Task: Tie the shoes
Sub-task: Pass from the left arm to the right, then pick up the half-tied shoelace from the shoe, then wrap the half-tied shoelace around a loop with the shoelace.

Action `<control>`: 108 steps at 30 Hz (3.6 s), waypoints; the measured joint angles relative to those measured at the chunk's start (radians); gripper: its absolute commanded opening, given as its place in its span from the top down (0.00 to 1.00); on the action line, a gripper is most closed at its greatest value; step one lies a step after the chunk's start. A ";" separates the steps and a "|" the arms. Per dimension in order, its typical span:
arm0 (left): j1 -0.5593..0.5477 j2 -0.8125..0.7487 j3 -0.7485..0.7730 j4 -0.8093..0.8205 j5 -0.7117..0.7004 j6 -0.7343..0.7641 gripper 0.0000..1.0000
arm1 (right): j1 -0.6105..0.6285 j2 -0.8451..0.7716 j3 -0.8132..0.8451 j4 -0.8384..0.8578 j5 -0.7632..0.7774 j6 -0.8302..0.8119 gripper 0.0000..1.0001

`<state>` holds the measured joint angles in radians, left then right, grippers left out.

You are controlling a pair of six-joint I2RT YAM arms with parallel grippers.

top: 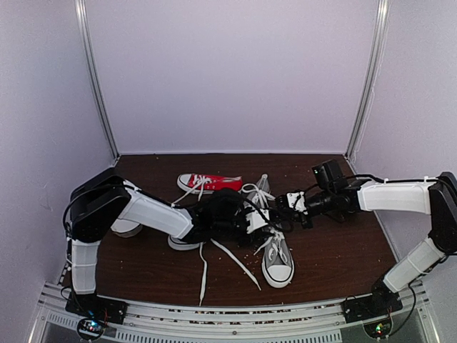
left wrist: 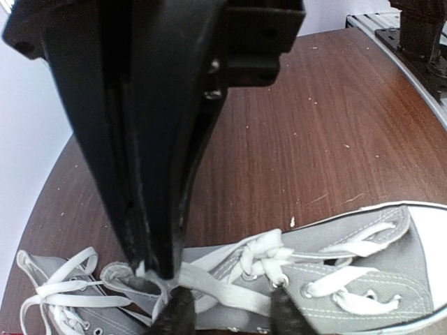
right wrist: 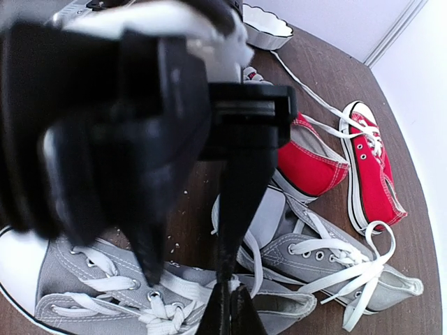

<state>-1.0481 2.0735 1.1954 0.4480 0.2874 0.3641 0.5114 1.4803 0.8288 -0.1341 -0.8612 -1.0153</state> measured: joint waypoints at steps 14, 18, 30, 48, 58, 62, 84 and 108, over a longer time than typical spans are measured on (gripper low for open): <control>0.036 -0.350 -0.103 -0.243 -0.007 -0.054 0.50 | 0.002 -0.016 0.000 -0.010 0.003 -0.010 1.00; 0.106 -0.320 -0.021 -0.370 -0.079 -0.175 0.49 | 0.005 -0.016 0.000 -0.013 0.006 -0.011 1.00; 0.116 -0.197 0.038 -0.574 -0.095 -0.047 0.46 | 0.015 -0.016 0.000 -0.035 0.012 -0.033 1.00; 0.097 -0.104 0.086 -0.540 -0.157 0.085 1.00 | 0.015 -0.016 0.002 -0.053 0.016 -0.023 1.00; 0.082 -0.263 -0.071 -0.413 -0.086 0.075 1.00 | 0.015 -0.020 0.046 -0.062 0.063 0.137 1.00; 0.033 -0.332 -0.095 -0.356 -0.042 0.075 1.00 | 0.015 -0.035 0.051 -0.106 0.109 0.206 1.00; -0.167 -0.002 0.277 -0.280 -0.023 0.171 1.00 | 0.017 -0.066 0.070 -0.161 0.128 0.483 1.00; -0.184 0.097 0.387 -0.381 -0.089 0.214 0.45 | 0.017 -0.068 0.070 -0.162 0.116 0.526 1.00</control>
<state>-1.2324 2.1704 1.5826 0.0666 0.1982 0.5785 0.5282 1.4120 0.8989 -0.2962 -0.7452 -0.4889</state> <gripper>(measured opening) 0.500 0.007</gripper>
